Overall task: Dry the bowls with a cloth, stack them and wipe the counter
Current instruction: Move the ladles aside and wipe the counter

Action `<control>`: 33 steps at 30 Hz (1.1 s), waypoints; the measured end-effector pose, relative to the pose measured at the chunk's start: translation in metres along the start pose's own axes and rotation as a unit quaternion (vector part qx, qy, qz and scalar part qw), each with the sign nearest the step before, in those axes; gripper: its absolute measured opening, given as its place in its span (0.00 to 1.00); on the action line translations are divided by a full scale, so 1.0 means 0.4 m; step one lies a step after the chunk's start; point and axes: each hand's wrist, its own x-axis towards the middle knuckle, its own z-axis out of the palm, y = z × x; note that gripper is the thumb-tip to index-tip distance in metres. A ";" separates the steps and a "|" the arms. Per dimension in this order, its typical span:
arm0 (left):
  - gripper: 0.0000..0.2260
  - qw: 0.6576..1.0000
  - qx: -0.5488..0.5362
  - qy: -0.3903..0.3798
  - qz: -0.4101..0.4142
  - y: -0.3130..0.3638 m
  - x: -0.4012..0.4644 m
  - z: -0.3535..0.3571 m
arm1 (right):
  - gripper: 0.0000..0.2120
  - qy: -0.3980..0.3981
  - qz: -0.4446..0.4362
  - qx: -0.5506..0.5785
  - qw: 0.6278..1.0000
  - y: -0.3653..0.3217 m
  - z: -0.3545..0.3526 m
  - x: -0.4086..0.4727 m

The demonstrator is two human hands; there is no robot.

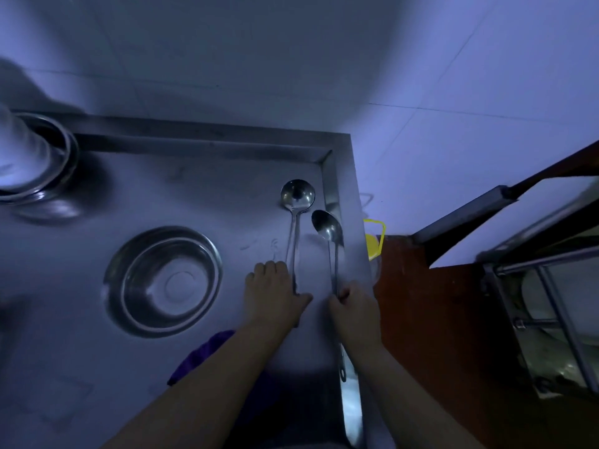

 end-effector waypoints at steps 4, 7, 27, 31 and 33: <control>0.18 0.999 0.005 -0.007 -0.032 0.011 0.018 0.011 | 0.09 0.009 -0.005 0.009 1.000 0.008 -0.011 0.032; 0.08 0.998 -0.038 -0.017 -0.055 0.011 0.019 -0.001 | 0.07 0.013 -0.003 0.023 1.000 0.005 -0.011 0.050; 0.06 0.922 -0.349 0.057 -0.156 -0.230 -0.130 -0.168 | 0.06 -0.002 -0.018 0.130 0.991 -0.224 0.105 -0.054; 0.07 0.930 -0.319 0.082 -0.164 -0.368 -0.223 -0.195 | 0.06 -0.048 -0.044 0.179 0.982 -0.316 0.191 -0.140; 0.07 0.939 -0.296 0.098 -0.147 -0.420 -0.265 -0.201 | 0.07 -0.054 -0.045 0.195 0.978 -0.346 0.228 -0.184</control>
